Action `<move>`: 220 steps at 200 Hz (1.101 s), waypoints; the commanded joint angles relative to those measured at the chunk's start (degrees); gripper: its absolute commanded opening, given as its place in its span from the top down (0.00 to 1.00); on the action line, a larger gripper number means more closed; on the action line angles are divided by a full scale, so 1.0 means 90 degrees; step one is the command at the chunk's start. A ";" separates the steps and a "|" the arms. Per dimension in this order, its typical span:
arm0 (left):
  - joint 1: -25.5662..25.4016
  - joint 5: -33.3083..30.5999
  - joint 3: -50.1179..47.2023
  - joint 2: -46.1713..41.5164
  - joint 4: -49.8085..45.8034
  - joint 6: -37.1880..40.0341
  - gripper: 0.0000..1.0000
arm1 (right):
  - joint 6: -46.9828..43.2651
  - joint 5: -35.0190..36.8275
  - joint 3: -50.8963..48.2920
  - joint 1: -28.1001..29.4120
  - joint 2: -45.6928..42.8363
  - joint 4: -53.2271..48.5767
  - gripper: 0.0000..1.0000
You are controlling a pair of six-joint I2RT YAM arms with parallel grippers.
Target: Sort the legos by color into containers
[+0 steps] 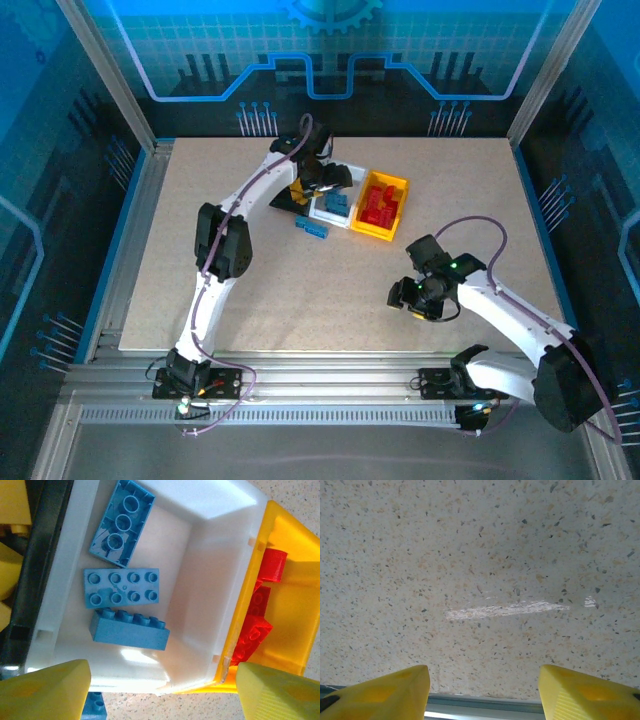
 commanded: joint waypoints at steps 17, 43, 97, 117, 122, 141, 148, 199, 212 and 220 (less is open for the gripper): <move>0.0026 0.0005 -0.0829 -0.1453 -0.0202 0.0027 0.22 | -0.0086 -0.0068 -0.0029 0.0068 0.0080 0.0258 0.39; -0.0029 -0.0293 -0.1894 -0.2412 -0.0190 0.0194 0.21 | -0.0188 -0.0092 0.0019 0.0057 0.0103 0.0570 0.39; -0.0120 -0.0699 -0.3494 -0.3692 -0.0548 0.1259 0.04 | -0.0214 -0.0079 0.0144 0.0083 0.0019 0.1095 0.39; -0.0121 -0.0750 -0.3771 -0.3844 -0.0525 0.1753 0.01 | -0.0188 0.0186 0.0214 0.0108 -0.0068 0.1189 0.37; -0.0113 -0.0745 -0.3820 -0.3838 -0.0510 0.1856 0.01 | -0.0182 0.0226 0.0231 0.0112 -0.0088 0.1199 0.37; -0.0111 -0.0755 -0.3963 -0.3749 -0.0447 0.2047 0.01 | -0.0118 0.0297 0.0378 0.0169 -0.0217 0.1130 0.36; -0.0120 -0.0791 -0.4056 -0.3729 -0.0312 0.2060 0.01 | -0.0147 0.0366 0.0416 0.0239 -0.0279 0.1129 0.35; -0.0308 -0.0863 -0.4317 -0.3400 0.0351 0.2345 0.01 | -0.0350 0.1074 0.0918 0.0517 -0.0674 0.0413 0.32; -0.0393 -0.0968 -0.4262 -0.3240 0.0373 0.2522 0.01 | -0.0200 0.1160 0.0954 0.0520 -0.0761 0.0429 0.32; -0.0415 -0.0989 -0.4270 -0.3148 0.0444 0.2597 0.01 | -0.0093 0.1178 0.0960 0.0513 -0.0792 0.0482 0.32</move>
